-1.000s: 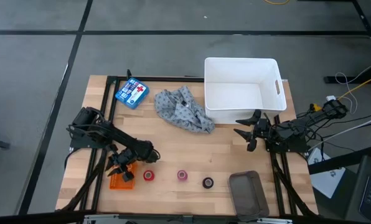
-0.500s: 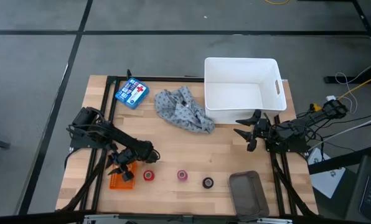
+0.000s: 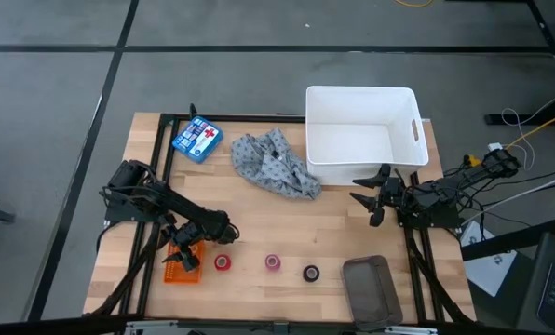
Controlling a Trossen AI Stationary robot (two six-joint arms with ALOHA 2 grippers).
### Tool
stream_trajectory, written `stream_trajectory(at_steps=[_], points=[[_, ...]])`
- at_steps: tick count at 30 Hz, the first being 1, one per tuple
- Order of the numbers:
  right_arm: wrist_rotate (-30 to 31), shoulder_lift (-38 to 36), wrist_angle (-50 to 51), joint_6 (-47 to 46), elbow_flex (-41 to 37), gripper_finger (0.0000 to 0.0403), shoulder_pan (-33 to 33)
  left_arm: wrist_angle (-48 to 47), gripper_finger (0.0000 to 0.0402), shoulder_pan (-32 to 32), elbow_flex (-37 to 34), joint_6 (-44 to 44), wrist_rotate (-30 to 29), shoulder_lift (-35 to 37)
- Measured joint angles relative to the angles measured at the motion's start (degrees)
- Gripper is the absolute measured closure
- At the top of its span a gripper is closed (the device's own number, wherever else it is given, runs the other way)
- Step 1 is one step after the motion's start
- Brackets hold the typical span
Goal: Pick & place medical supplies in basket/bin
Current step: Put the black bandage into the black bin
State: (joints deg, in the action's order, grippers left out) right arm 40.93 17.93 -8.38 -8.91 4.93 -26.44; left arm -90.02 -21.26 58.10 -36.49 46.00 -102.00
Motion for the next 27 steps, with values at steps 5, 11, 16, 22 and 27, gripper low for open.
stream_trajectory(at_steps=[5, 11, 16, 22, 27], points=[[0.0, 0.0, 0.0, 0.0, 0.0, 0.0194, 0.0, 0.0, 0.0212, 0.0, 0.0, -0.5, 0.0, 0.7], [0.0, 0.0, 0.0, 0.0, 0.0, 0.0194, 0.0, 0.0, 0.0212, 0.0, 1.4, -2.5, -1.3, 6.8], [0.0, 0.0, 0.0, 0.0, 0.0, 0.0194, 0.0, 0.0, 0.0212, 0.0, 8.2, -10.0, -14.5, 16.8], [0.0, 0.0, 0.1, 0.0, 0.0, 0.0194, 0.0, 6.8, 0.0212, -3.0, 18.5, -18.1, -55.4, 29.1], [0.0, 0.0, 0.1, -0.1, 0.0, 0.0194, 0.0, 26.3, 0.0212, -9.1, 17.9, -9.7, -88.0, 36.8]])
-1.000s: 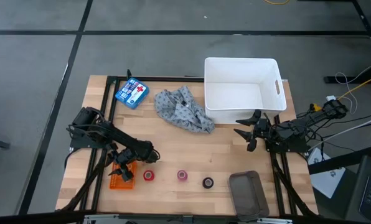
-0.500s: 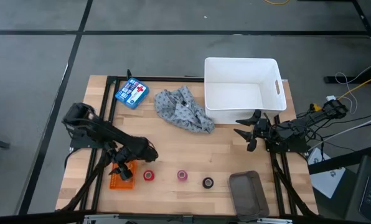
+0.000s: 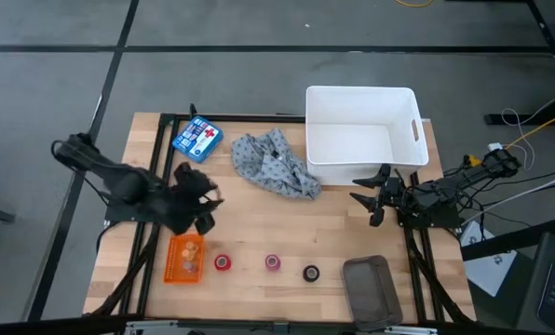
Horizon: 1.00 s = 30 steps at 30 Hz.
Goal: Pick & place medical supplies in basket/bin
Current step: Put the black bandage into the black bin
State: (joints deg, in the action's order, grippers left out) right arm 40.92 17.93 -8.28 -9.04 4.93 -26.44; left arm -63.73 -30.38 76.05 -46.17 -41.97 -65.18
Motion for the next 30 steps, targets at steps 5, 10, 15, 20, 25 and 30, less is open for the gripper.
stream_trajectory(at_steps=[5, 10, 15, 20, 25, 30], points=[[0.0, 0.0, 0.7, -0.4, 0.0, 0.0194, 0.0, 19.2, 0.0212, -1.8, -6.8, 14.2, -5.9, -0.3], [0.0, 0.0, 1.5, -0.7, 0.0, 0.0194, 0.0, 39.2, 0.0212, -1.3, -16.7, 20.9, -4.9, -7.6], [0.0, 0.0, 2.0, -1.3, 0.0, 0.0194, 0.0, 41.4, 0.0212, -1.3, -18.7, 17.6, 0.7, -17.3], [0.0, 0.0, 2.0, -1.5, 0.0, 0.0194, 0.0, 36.9, 0.0212, -1.4, -14.7, 13.3, 8.9, -23.1], [0.0, 0.0, 2.1, -2.1, 0.0, 0.0194, 0.0, 28.7, 0.0212, -1.9, -8.8, 12.5, 9.7, -25.6], [0.0, 0.0, 2.1, -2.1, 0.0, 0.0194, 0.0, 24.5, 0.0213, -2.7, -5.9, 12.8, 7.3, -25.7]])
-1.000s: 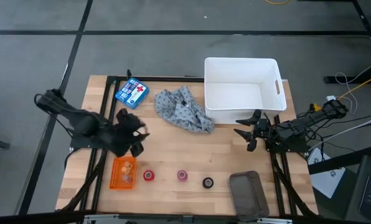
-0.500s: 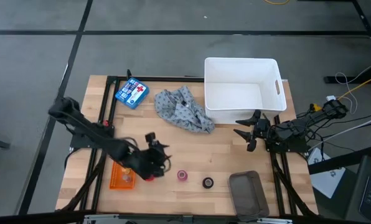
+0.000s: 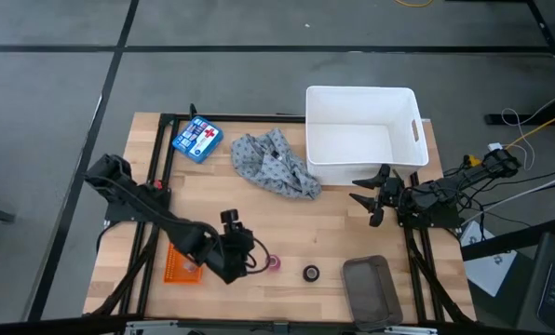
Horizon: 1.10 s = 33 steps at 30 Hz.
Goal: Pick & place medical supplies in basket/bin
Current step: Put the black bandage into the black bin
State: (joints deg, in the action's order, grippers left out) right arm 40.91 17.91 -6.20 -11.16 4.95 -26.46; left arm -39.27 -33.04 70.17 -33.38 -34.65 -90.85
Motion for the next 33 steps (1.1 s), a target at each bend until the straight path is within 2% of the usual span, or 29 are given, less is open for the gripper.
stream_trajectory(at_steps=[5, 7, 11, 14, 19, 23, 27, 33], points=[[-1.6, 0.0, -0.3, -2.8, 0.0, 0.0194, 0.0, 0.0, 0.0213, -0.3, -0.4, 1.4, -2.3, 0.0], [-6.5, 0.0, -2.4, -4.8, 0.0, 0.0194, 0.0, 0.0, 0.0213, -0.4, -0.8, 1.3, -2.5, 0.0], [-16.7, 0.3, -13.5, -4.6, 0.0, 0.0194, 0.0, 0.0, 0.0213, -0.4, -1.5, 1.2, -6.2, 0.0], [-20.8, 2.9, -20.2, -3.7, 0.0, 0.0194, 0.0, 0.6, 0.0213, -0.3, -1.5, 1.6, -9.3, 0.0], [-24.2, 11.4, -20.3, -8.3, 3.3, 0.0194, 0.0, 1.2, 0.0213, 0.6, -1.5, 7.7, -10.4, 0.0], [-27.0, 22.8, -20.1, -9.1, 11.2, 0.0194, 0.0, -0.2, 0.0213, 2.4, -1.5, 12.3, -10.7, 0.0], [-28.4, 36.5, -11.0, -5.6, 23.9, 0.0194, 0.0, -1.5, 0.0213, 4.1, -1.5, 11.9, -11.3, 0.3], [-27.0, 55.0, 20.7, -6.4, 44.4, 0.0194, 0.0, -7.2, 0.0213, 3.9, -1.4, 10.0, -15.8, 1.0]])
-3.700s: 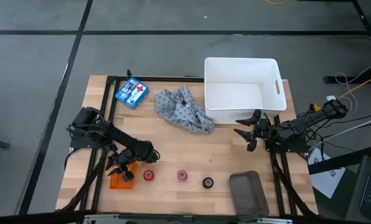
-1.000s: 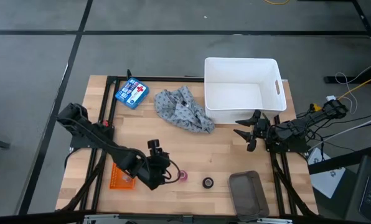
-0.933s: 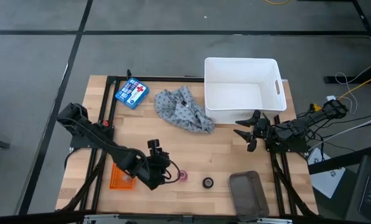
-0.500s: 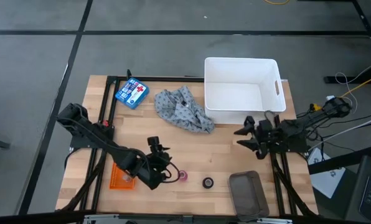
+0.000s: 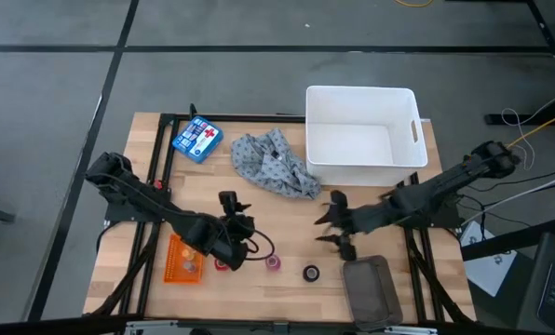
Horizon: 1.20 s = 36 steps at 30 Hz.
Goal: Pick & place medical supplies in basket/bin
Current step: Put the black bandage into the black bin
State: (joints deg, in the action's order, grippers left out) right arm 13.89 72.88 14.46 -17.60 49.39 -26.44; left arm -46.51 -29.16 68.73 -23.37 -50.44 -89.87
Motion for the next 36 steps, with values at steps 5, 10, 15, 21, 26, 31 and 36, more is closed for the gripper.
stream_trajectory(at_steps=[5, 10, 15, 21, 26, 31, 36], points=[[-5.7, 11.0, 12.5, -6.0, 10.4, 0.0194, 0.0, -3.7, 0.0213, -0.6, 0.0, -2.2, -4.2, 2.6], [-15.9, 18.6, 12.9, -11.1, 14.1, 0.0194, -0.2, -4.7, 0.0213, -2.2, 0.0, -2.6, -5.7, 4.3], [-21.4, 23.7, 12.5, -15.3, 14.7, 0.0194, -1.8, -8.4, 0.0213, -3.0, 0.0, -6.6, -6.5, 4.3], [-21.3, 26.2, 9.4, -18.5, 14.8, 0.0194, -3.6, -9.6, 0.0213, -4.6, 0.0, -10.8, -7.0, 4.3], [-17.3, 26.9, 7.7, -21.0, 14.8, 0.0194, -3.8, -9.7, 0.0213, -6.1, 0.0, -13.3, -7.4, 4.3], [-14.7, 26.9, 8.7, -22.6, 14.8, 0.0194, -3.6, -9.8, 0.0213, -7.4, 0.0, -14.5, -8.1, 4.3], [-14.3, 27.7, 8.6, -23.8, 14.8, 0.0194, -3.6, -10.5, 0.0213, -8.0, 0.0, -15.1, -8.4, 4.3]])
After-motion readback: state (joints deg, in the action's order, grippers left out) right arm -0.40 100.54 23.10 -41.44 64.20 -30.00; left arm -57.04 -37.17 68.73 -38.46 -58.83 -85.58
